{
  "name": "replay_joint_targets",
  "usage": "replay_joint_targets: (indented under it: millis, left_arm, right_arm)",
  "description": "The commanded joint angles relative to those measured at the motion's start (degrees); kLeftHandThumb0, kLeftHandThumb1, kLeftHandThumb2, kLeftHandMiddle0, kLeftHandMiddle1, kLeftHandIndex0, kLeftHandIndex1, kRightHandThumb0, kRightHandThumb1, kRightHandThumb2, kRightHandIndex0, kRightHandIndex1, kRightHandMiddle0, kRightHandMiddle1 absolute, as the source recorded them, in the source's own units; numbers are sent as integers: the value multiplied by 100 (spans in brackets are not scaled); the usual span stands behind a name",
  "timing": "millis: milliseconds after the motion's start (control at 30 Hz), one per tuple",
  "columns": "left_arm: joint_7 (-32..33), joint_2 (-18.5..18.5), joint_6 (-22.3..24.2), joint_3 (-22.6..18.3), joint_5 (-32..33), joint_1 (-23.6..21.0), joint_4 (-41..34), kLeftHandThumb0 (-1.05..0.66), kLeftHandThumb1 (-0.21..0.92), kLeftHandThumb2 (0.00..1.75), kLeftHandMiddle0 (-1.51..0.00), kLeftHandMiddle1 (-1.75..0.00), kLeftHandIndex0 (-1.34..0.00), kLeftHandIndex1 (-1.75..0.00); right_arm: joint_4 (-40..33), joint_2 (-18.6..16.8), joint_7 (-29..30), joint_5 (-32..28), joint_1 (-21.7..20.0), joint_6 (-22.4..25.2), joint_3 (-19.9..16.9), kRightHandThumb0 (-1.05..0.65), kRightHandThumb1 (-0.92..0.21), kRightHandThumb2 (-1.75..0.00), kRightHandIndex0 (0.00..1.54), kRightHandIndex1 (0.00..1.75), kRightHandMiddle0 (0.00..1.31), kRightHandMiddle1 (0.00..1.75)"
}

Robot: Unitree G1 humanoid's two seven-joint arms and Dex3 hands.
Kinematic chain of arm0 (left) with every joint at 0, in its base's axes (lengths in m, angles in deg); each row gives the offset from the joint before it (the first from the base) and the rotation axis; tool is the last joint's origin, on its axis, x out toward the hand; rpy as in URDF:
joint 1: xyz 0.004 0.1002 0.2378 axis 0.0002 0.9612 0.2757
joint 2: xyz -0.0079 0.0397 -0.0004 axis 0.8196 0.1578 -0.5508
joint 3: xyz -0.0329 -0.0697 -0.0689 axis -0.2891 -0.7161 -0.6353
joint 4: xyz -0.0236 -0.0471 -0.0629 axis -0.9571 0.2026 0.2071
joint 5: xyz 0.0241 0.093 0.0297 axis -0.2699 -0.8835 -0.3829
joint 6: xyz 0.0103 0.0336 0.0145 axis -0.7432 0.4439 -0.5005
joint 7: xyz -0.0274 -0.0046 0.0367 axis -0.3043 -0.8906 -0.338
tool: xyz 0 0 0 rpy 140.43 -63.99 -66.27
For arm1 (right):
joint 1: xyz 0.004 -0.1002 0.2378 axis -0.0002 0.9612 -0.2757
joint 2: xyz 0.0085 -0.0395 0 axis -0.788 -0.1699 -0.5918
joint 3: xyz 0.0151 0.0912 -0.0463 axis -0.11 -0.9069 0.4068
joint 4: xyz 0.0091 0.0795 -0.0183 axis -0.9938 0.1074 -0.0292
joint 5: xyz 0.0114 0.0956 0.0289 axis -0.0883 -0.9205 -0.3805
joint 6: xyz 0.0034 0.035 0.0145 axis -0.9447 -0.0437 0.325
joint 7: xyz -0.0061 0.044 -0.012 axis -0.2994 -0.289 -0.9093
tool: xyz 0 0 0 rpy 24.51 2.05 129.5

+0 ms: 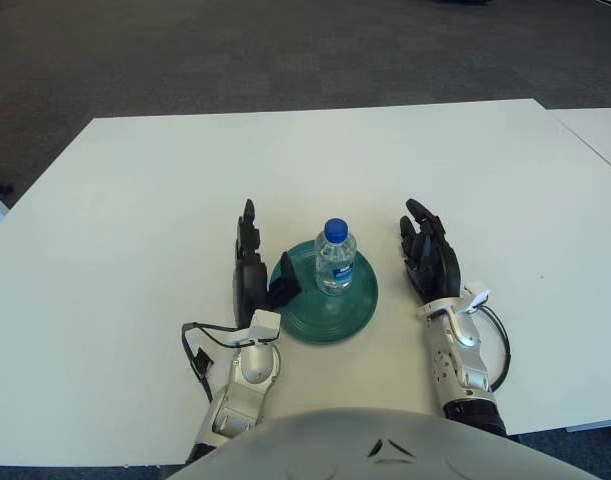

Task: Put the bottle into the plate.

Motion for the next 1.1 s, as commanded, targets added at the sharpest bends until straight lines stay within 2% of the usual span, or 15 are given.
replay_joint_targets:
  millis: [0, 133, 300, 533, 767, 1067]
  left_arm:
    - [-63, -159, -307, -85, 198, -111, 89, -104, 92, 124, -12, -2, 0, -70]
    - [256, -320, -199, -266, -112, -116, -77, -101, 92, 124, -18, -3, -1, -82]
    - [517, -495, -142, -416, -102, -117, -72, -95, 92, 122, -26, -6, -7, -88]
    - [600, -352, -272, -751, 129, -304, 296, -87, 92, 116, -38, -9, -15, -93]
    - [256, -152, -535, -928, 415, -476, 596, -84, 92, 108, -48, -11, -21, -96]
    - [-290, 35, -998, -1075, 616, -536, 817, -79, 92, 91, -66, -16, -41, -100]
  right_arm:
    - [249, 8, 40, 22, 157, 258, -39, -72, -92, -64, 40, 0, 0, 64]
    - [255, 15, 30, 16, 150, 261, -51, -72, -92, -64, 40, 0, 0, 64]
    - [266, 32, 13, 3, 137, 269, -73, -72, -92, -64, 40, 0, 0, 64]
    - [279, 48, -12, -10, 113, 287, -110, -72, -92, -64, 40, 0, 0, 64]
    - [296, 61, -34, -19, 90, 298, -141, -72, -92, -64, 40, 0, 0, 64]
    - [300, 70, -45, -25, 75, 312, -159, -72, -92, -64, 40, 0, 0, 64]
